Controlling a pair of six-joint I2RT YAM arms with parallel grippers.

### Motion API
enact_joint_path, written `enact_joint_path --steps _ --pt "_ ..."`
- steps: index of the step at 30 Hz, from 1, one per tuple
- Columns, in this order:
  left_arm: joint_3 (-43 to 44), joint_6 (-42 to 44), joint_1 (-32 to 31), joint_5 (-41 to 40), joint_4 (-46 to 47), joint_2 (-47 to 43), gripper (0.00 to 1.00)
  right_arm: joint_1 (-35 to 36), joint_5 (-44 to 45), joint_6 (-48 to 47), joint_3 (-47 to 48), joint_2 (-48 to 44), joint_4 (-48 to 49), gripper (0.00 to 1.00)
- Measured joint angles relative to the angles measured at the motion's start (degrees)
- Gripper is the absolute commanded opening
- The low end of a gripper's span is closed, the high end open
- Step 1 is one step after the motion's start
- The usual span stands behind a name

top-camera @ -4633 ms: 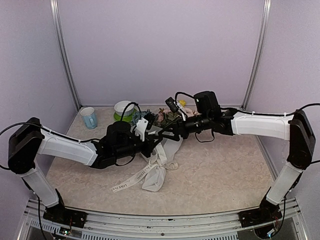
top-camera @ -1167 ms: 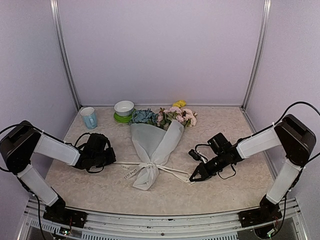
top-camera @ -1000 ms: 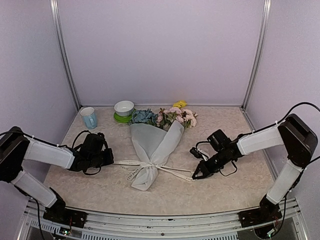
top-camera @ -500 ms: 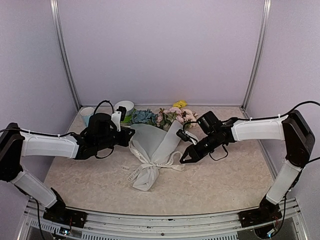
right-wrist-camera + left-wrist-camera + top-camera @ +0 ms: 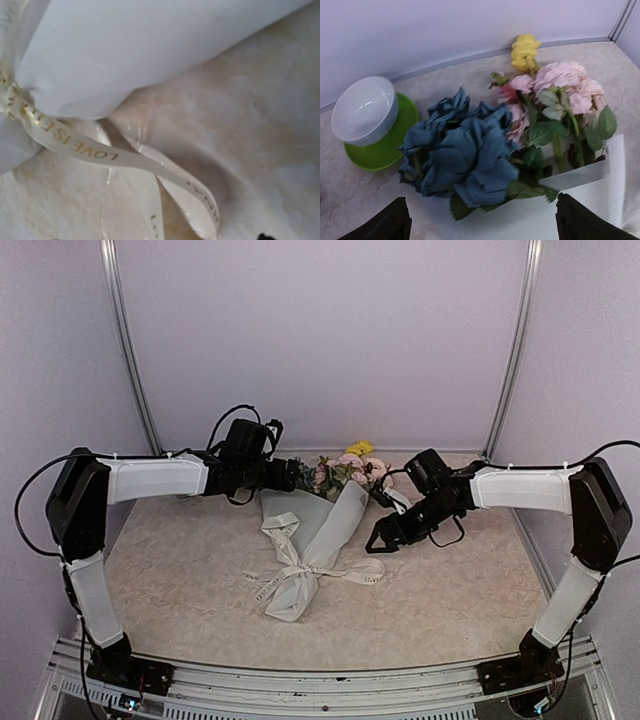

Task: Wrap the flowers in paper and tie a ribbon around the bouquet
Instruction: Reset both arms

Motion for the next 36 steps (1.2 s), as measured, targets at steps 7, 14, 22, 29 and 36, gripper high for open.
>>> enact_joint_path --steps 7,14,22,29,36 --pt "-19.9 0.0 -0.6 -0.1 -4.3 -17.2 0.61 0.0 -1.1 0.1 0.0 0.0 0.2 0.77" --pt "-45.1 -8.5 -12.7 6.6 -0.5 -40.4 0.66 0.0 -3.4 0.1 0.0 0.7 1.3 0.75" --pt "-48.9 -11.7 -15.3 7.7 -1.0 -29.7 0.68 0.0 -4.9 0.2 -0.6 2.5 2.6 0.73" --pt "-47.1 -10.5 -16.9 7.1 -0.1 -23.4 0.13 0.0 -5.2 0.4 -1.7 2.4 3.0 0.73" --pt "-46.6 -11.9 -17.1 10.3 -1.9 -23.4 0.00 0.0 -5.3 0.4 -1.8 2.3 3.5 0.73"
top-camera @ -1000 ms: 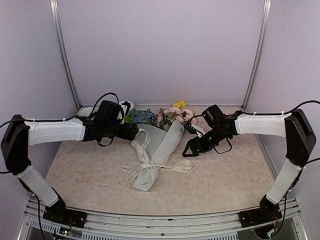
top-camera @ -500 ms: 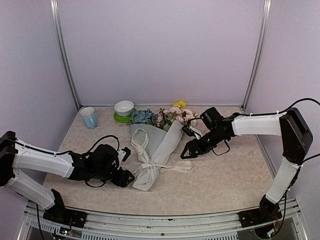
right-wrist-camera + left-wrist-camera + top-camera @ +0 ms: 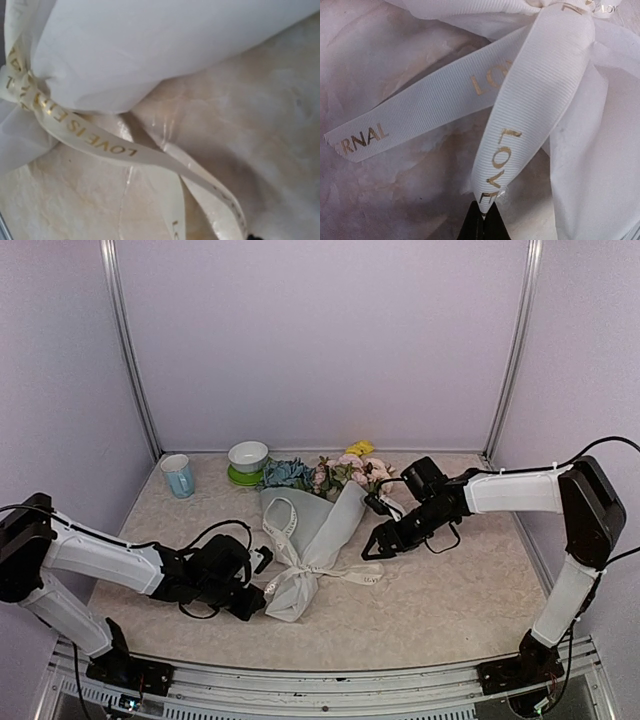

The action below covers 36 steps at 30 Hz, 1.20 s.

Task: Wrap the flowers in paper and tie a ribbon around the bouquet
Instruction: Reset both arms

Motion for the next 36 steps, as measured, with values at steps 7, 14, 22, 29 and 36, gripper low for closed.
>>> enact_joint_path --steps 7,14,22,29,36 --pt "-3.2 -21.6 -1.2 2.5 -10.3 -8.9 0.00 0.0 -0.2 -0.9 1.6 0.1 0.2 0.73" --pt "-7.1 -36.9 -6.4 5.2 -18.6 -15.8 0.00 0.0 -1.6 -2.0 2.7 0.5 2.0 0.73" --pt "-7.7 -44.3 -10.3 6.3 -21.4 -16.9 0.63 3.2 -0.6 -1.1 -1.5 1.5 5.5 0.77" --pt "3.4 -37.8 -19.6 -11.1 -29.3 -18.4 0.99 7.6 1.5 -0.6 -1.7 7.1 8.8 0.72" --pt "3.7 -22.6 6.9 -8.9 -6.4 -20.8 0.91 10.1 5.0 0.9 -0.7 8.9 12.9 0.48"
